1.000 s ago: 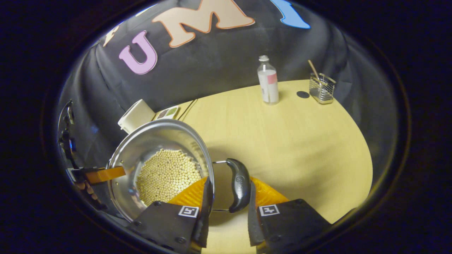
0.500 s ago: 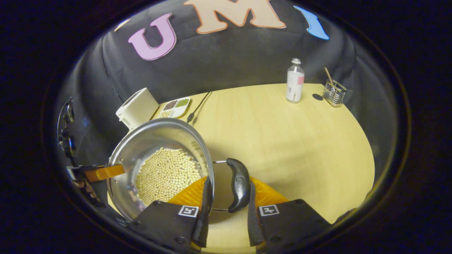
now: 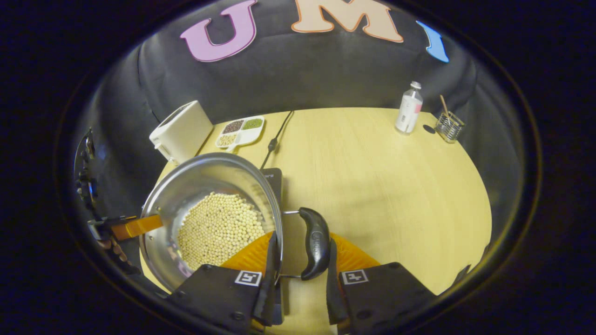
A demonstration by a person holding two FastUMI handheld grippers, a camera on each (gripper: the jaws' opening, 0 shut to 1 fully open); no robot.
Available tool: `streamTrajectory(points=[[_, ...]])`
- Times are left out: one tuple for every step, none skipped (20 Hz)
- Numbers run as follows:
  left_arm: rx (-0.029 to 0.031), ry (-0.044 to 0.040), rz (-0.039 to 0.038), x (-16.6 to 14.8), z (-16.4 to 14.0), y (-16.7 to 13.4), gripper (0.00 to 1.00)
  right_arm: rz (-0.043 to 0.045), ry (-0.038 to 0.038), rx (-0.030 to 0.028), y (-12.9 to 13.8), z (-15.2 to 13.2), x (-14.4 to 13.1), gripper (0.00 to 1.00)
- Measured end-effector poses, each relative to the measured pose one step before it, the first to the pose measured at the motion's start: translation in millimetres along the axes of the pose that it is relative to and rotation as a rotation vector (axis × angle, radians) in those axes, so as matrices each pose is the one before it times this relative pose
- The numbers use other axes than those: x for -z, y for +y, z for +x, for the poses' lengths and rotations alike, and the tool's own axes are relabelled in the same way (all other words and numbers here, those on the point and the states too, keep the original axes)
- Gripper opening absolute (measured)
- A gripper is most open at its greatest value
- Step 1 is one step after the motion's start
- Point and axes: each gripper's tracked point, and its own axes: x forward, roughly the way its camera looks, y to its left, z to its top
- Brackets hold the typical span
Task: First push the handle of the pot to place it horizontally, then grasp the pot with both hands and set it on the induction cooktop.
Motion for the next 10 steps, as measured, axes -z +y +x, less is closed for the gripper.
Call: streamTrajectory(points=[[0.00868,-0.00531,0.01053,-1.59,-1.13,1.41,0.54,0.00191,0.0,0.0047,2.65,-0.04,2.37,0.47],[0.00786,-0.00523,0.00708,-2.16,0.9,1.84,0.54,0.0041,0.00689,0.00598,1.82,0.63,2.63,0.47],[0.00908,-0.01048,0.00646,-3.1,2.12,1.29,0.55,0.00765,0.00688,0.00372,1.08,1.32,2.53,0.47],[0.00649,-0.01865,0.0019,-3.61,1.94,0.94,0.54,0.01079,0.00615,0.00163,1.43,2.01,1.76,0.47],[0.00465,-0.02015,-0.00677,-4.19,0.33,1.25,0.55,0.00538,0.00636,0.00369,1.18,2.48,3.12,0.47],[0.00367,-0.0096,-0.01173,0.85,2.0,0.03,0.54,-0.00218,-0.00392,0.00373,-0.02,0.75,-1.72,0.47],[0.00574,-0.00719,-0.01197,0.72,0.31,-0.47,0.54,-0.00481,-0.00257,0.0002,0.23,0.57,-0.35,0.48],[0.00791,-0.01755,-0.01396,-0.42,-1.12,-0.14,0.56,-0.00056,0.00041,-0.00101,-0.12,-0.43,0.27,0.48],[0.00903,-0.012,-0.01435,-0.78,0.34,-0.38,0.55,0.00014,0.00161,-0.00131,0.43,0.49,0.79,0.48],[0.00792,-0.01139,-0.01292,-0.57,-1.13,-0.03,0.56,-0.00285,-0.0017,-0.00169,0.6,0.98,-0.84,0.48]])
